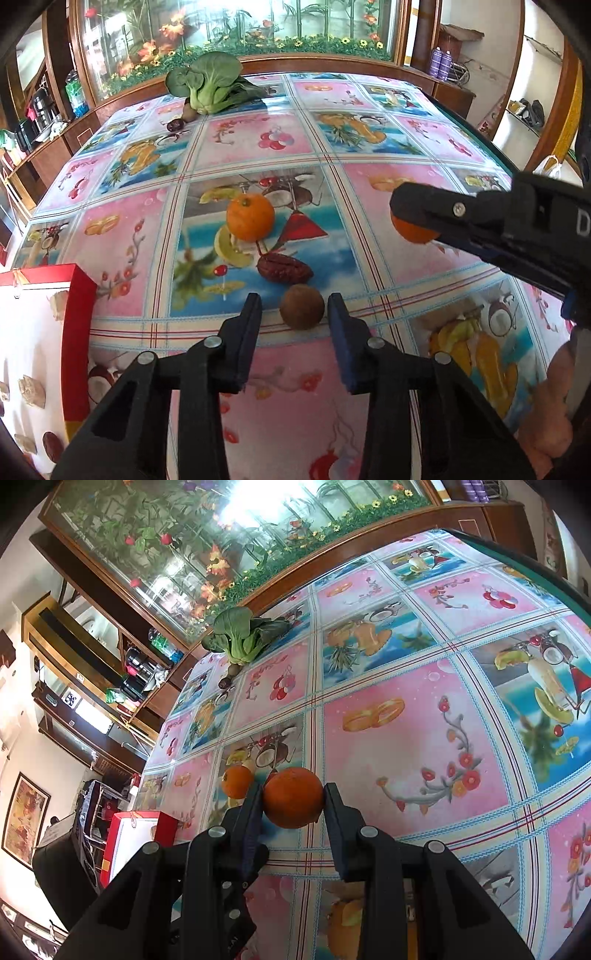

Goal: Organize fruits
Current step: 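Grasp a mandarin orange with the right tool while the left tool grasps a brown nut, then carry the brown nut and the orange over the tray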

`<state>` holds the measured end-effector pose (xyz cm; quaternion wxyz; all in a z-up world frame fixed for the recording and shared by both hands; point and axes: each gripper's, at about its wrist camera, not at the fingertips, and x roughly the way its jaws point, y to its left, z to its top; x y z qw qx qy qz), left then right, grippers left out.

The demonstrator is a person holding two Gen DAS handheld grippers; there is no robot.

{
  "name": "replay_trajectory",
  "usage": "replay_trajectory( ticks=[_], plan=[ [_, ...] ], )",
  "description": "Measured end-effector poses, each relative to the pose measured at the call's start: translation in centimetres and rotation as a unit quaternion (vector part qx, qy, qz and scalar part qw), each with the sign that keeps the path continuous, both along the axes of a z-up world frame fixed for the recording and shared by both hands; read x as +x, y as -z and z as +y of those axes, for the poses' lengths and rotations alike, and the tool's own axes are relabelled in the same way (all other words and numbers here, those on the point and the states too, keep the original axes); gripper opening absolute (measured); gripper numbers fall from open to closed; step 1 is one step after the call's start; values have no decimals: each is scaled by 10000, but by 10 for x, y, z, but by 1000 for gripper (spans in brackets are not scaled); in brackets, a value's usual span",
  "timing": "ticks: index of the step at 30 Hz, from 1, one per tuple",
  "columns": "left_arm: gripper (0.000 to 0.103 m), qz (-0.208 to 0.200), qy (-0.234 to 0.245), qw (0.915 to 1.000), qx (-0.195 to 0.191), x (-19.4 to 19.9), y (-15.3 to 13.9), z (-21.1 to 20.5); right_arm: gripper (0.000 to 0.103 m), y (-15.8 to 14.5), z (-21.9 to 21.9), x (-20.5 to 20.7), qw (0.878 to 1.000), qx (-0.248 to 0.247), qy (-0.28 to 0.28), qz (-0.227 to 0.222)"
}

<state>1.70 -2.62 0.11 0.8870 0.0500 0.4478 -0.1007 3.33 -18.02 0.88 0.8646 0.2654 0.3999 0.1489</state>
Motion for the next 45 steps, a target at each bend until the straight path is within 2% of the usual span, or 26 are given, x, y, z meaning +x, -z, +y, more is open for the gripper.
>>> replay_trajectory(
  ticks=[4, 12, 21, 27, 36, 41, 45],
  plan=[
    [25, -85, 17, 10000, 7, 0, 0, 1, 32, 1, 3, 1, 9999, -90, -46, 3],
    [25, -150, -24, 9998, -105, -8, -5, 10, 32, -4, 6, -3, 9992, -306, -48, -248],
    [25, -634, -236, 9977, -99, -43, -34, 36, 32, -17, 22, -13, 9930, -813, -117, -846],
    [25, -883, -472, 9949, -78, -73, -52, 66, 32, -19, 17, -16, 9895, -999, 136, -1035],
    [25, -1544, -818, 9844, -208, -119, -90, 119, 32, -16, 14, -18, 9826, -1421, 415, -1122],
    [25, -1794, -1155, 9766, -258, -138, -102, 158, 32, -22, 12, -27, 9831, -1285, 612, -1153],
    [25, -1860, -1452, 9712, -342, -150, -106, 192, 32, -32, 30, -41, 9838, -1126, 539, -1291]
  ],
)
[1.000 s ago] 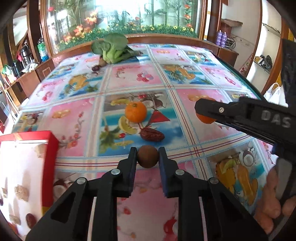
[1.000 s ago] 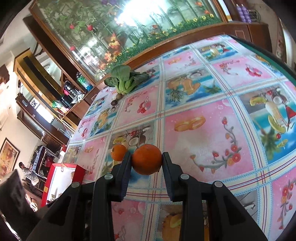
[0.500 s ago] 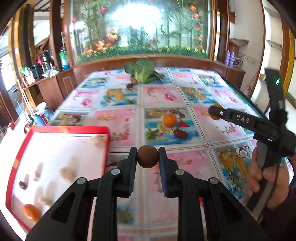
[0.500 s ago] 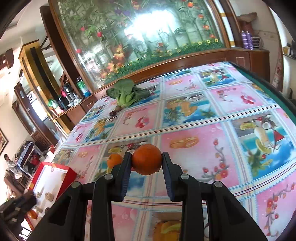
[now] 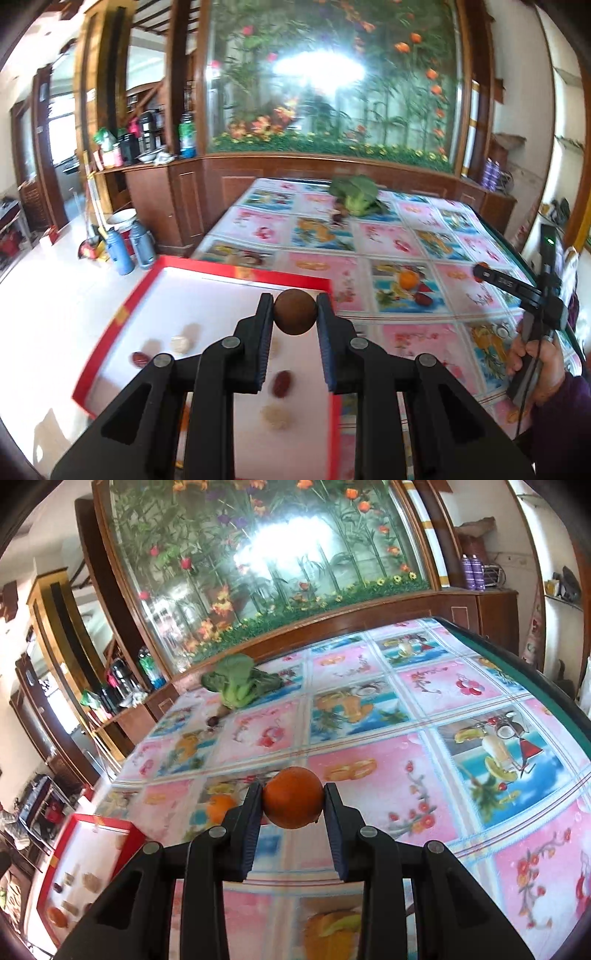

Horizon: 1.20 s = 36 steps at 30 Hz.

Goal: Organize fruits
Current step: 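Carry the brown nut and the orange over the tray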

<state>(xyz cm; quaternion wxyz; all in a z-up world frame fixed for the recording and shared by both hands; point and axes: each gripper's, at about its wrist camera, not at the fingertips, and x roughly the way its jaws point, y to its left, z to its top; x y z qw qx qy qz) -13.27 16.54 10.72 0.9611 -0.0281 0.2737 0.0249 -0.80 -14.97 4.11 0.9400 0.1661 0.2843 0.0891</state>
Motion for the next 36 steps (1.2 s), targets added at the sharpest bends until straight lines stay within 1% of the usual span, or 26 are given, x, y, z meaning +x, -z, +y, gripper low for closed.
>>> replay_trajectory(
  ticks=[2, 4, 7, 10, 13, 18, 20, 23, 29, 32, 36],
  plan=[
    [25, -29, -150, 9999, -56, -3, -1, 15, 32, -6, 20, -5, 9996, 107, -255, -13],
    [25, -59, -276, 9996, -69, -4, -1, 27, 32, -15, 50, -12, 9980, 121, -625, -62],
    [25, -76, -434, 9990, -89, -6, -1, 40, 32, -27, 94, -24, 9922, 118, -1231, -133],
    [25, -87, -538, 9985, -108, -7, 1, 49, 32, -36, 137, -37, 9829, 114, -1835, -130],
    [25, -113, -658, 9978, -57, -9, 3, 56, 32, -36, 176, -47, 9717, 118, -2359, 1],
    [25, -54, -769, 9970, -15, -7, 11, 65, 32, -25, 214, -57, 9564, 190, -2901, 264],
    [25, -11, -808, 9967, 9, -6, 15, 67, 32, -17, 226, -58, 9523, 132, -3029, 352],
    [25, 63, -881, 9961, 52, -3, 23, 71, 32, -9, 234, -57, 9477, 195, -3146, 508],
    [25, 243, -892, 9957, -15, 0, 37, 81, 32, -6, 219, -54, 9520, 202, -3007, 536],
    [25, 267, -816, 9963, -100, -1, 41, 90, 32, 0, 217, -56, 9520, 145, -2998, 590],
    [25, 295, -585, 9976, -206, -2, 49, 95, 32, 7, 220, -59, 9497, 104, -3068, 619]
  ],
)
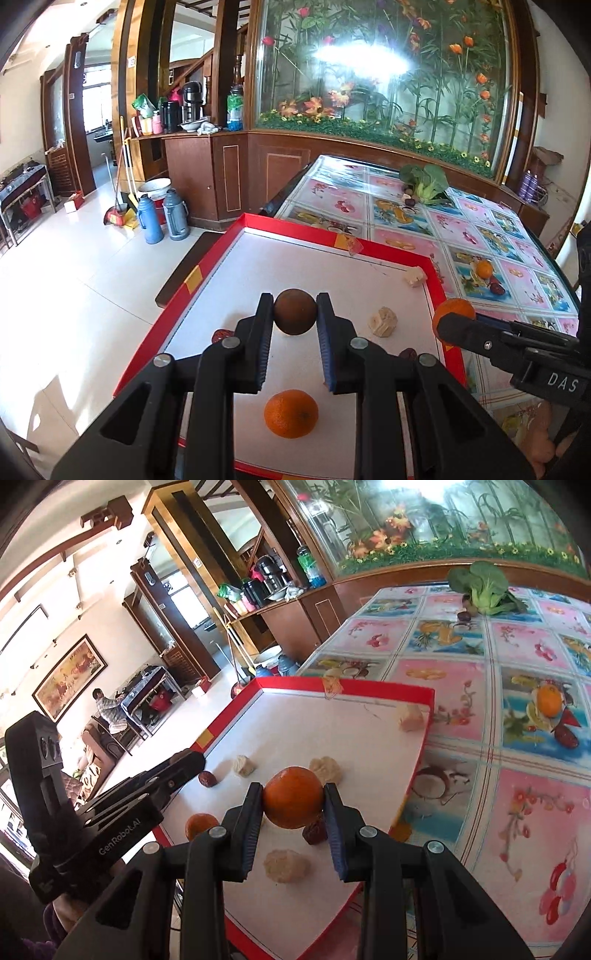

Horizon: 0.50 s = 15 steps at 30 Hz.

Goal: Organize fruits
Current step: 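Carry the brown nut and the orange over the tray, then lower the nut and orange onto the tray and open both tools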

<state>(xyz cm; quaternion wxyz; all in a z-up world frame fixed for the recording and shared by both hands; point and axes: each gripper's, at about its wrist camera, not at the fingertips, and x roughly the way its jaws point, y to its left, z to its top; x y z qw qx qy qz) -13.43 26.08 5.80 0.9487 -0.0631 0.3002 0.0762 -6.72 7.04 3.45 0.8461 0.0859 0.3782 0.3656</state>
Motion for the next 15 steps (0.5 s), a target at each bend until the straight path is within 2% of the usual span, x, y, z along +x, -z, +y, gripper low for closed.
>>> replay_trajectory(
  ticks=[4, 9, 15],
  plan=[
    [25, 110, 357, 9987, -343, 1, 7, 6, 32, 6, 7, -7, 9998, -117, -160, 4],
    [25, 125, 738, 9965, -358, -3, 12, 5, 32, 15, 14, -7, 9995, -247, -180, 51],
    [25, 216, 899, 9949, -394, -4, 20, 4, 32, 17, 20, -7, 9991, -331, -272, 51]
  ],
)
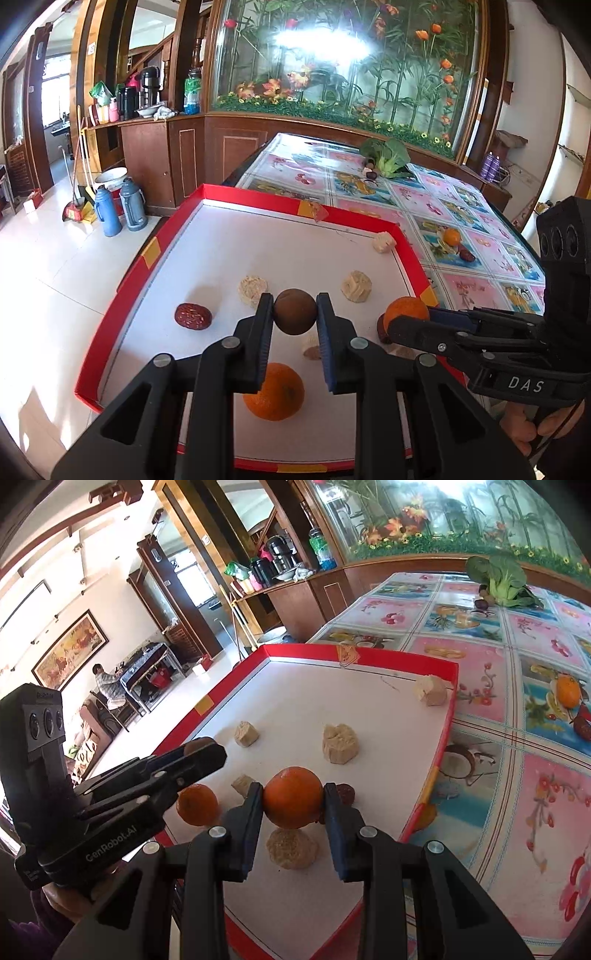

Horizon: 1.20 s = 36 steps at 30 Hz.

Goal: Organize fruits
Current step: 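Lower the nut and orange onto the tray and open both tools, then lift both open tools away from the tray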

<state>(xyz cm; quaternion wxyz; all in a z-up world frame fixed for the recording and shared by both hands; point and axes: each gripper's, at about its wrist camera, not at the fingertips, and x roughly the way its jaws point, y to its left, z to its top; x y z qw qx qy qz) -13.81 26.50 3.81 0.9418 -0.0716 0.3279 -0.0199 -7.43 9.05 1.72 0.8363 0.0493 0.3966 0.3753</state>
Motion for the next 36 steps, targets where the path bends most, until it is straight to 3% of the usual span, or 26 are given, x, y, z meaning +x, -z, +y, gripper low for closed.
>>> replay_trajectory(
  ticks=[6, 10, 12, 14, 15, 18, 26, 36],
  plan=[
    [25, 103, 53, 9999, 38, 4, 6, -3, 32, 4, 8, 3, 9999, -85, -35, 43],
    [25, 186, -60, 9993, 325, 7, 11, -7, 33, 3, 9, 5, 9999, -135, -75, 25],
    [25, 187, -136, 9986, 478, 7, 13, -8, 41, 3, 7, 5, 9999, -71, -80, 47],
    [25, 251, -201, 9975, 636, 8, 15, -9, 55, 2, 1, 5, 10000, 60, -30, 61],
    [29, 261, -213, 9971, 685, 9, 15, -9, 55, 1, -2, 5, 9999, 118, 6, 49],
    [60, 205, -329, 9959, 817, 8, 14, -10, 55, -2, -14, 7, 9996, 267, 74, 43],
    [70, 28, -296, 9944, 1013, 3, 6, -20, 55, -3, -58, 1, 9989, 311, 347, -20],
    [72, -35, 38, 9941, 1084, -11, 8, -45, 56, 1, -124, 0, 9933, 592, 982, 117]
  ],
)
